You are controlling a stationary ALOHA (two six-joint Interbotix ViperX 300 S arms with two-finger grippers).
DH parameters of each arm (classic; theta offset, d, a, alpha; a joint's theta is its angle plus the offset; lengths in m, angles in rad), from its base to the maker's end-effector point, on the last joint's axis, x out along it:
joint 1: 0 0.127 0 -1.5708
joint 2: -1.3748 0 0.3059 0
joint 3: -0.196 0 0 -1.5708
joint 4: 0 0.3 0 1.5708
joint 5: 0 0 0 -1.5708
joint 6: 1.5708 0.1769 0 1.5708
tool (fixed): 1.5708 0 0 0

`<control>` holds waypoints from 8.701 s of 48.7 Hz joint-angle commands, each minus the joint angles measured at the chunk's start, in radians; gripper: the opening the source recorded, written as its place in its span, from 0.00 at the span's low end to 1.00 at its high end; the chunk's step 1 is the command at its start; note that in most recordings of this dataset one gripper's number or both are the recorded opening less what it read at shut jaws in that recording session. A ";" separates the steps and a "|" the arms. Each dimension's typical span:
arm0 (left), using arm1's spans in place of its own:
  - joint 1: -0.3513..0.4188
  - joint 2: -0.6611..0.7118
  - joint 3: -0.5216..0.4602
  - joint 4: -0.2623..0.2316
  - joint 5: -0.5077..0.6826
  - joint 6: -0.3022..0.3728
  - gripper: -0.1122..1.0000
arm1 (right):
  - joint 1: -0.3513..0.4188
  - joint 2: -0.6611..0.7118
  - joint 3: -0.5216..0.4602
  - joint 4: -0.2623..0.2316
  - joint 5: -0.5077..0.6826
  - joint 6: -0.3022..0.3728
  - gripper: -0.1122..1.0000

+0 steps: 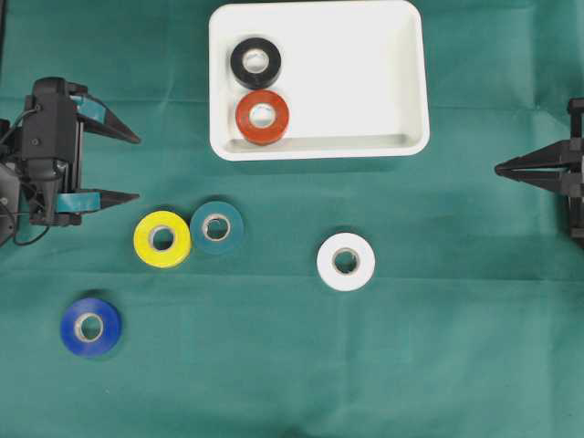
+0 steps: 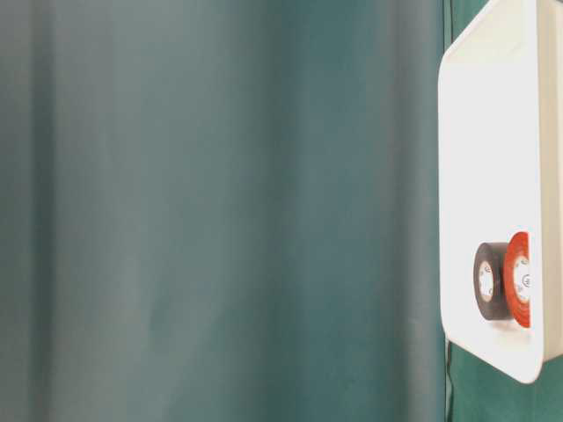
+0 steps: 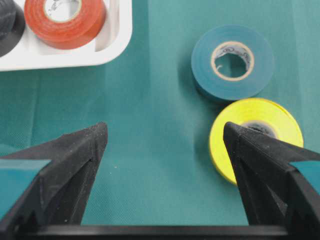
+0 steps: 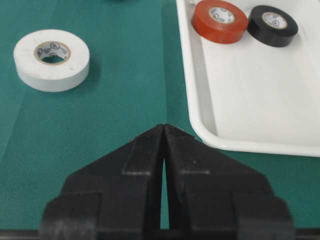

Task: Put the tape into the white case with the left arm.
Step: 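Open the left gripper and retract it back to the left side, then reach the left gripper to the teal tape roll and grasp it, then carry the teal tape into the tray and release it, then retract the left gripper out of the tray to the left side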

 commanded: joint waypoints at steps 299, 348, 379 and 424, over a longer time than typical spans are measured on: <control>0.291 0.591 -0.517 -0.002 -0.003 0.313 0.88 | -0.002 0.006 0.005 -0.002 -0.018 0.002 0.02; 0.164 0.190 -0.140 -0.002 -0.003 0.190 0.88 | -0.002 0.006 0.003 0.000 -0.018 0.002 0.02; 0.058 0.054 -0.063 -0.005 0.044 0.138 0.88 | -0.002 0.006 0.005 0.000 -0.018 0.002 0.02; -0.075 -0.106 0.043 -0.005 0.078 0.055 0.87 | -0.002 0.006 0.003 -0.002 -0.018 0.002 0.02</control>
